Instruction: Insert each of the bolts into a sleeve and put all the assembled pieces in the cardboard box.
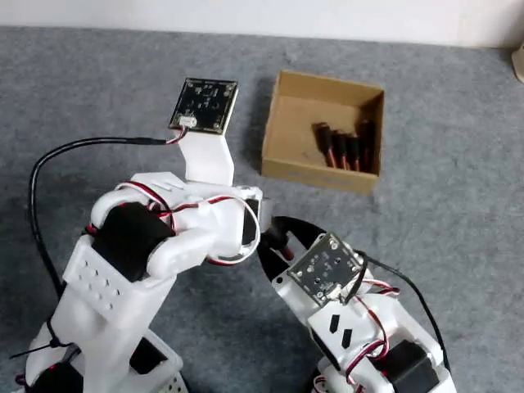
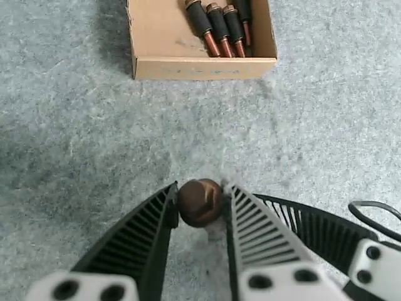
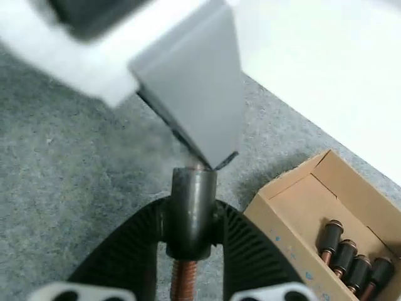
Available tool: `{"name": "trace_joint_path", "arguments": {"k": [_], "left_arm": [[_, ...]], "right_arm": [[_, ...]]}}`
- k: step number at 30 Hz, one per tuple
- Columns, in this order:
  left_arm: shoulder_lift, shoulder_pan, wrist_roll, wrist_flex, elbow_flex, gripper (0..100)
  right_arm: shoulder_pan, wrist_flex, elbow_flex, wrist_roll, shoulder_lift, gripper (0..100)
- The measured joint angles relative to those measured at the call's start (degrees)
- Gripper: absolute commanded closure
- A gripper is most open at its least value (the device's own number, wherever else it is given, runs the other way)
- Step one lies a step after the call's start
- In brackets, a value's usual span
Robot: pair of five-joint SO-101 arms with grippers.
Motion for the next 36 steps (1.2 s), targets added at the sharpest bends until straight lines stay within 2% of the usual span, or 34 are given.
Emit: {"name": "trace_joint_path", "arguments": {"k": [3, 8, 10, 19, 25, 31, 36], "left_arm": [[-0.09, 0.0, 0.0, 0.0, 0.0, 95], [0.09, -0.44, -1.58, 0.0, 0.26, 72], [0.53, -0.62, -2.02, 0.35, 0.44, 67], [0.62, -0.44, -2.55, 0.62, 0.26, 70], [0.62, -0.79, -2.64, 1.23, -8.97, 70], [0.62, -10.46, -2.64, 2.9, -12.57, 70], [0.62, -20.31, -2.64, 4.04, -1.23, 70]], "right_arm": [[0.0, 0.0, 0.0, 0.0, 0.0, 99.5], [0.0, 0.0, 0.62, 0.0, 0.0, 99.5], [0.26, 0.0, 0.97, 0.09, 0.0, 99.5], [0.0, -0.09, 2.29, -0.09, -0.18, 99.5], [0.09, -0.09, 2.81, -0.09, -0.18, 99.5], [0.35, -0.18, 3.96, -0.09, -0.18, 99.5], [6.33, -4.57, 5.98, 1.85, 0.09, 99.5]]}}
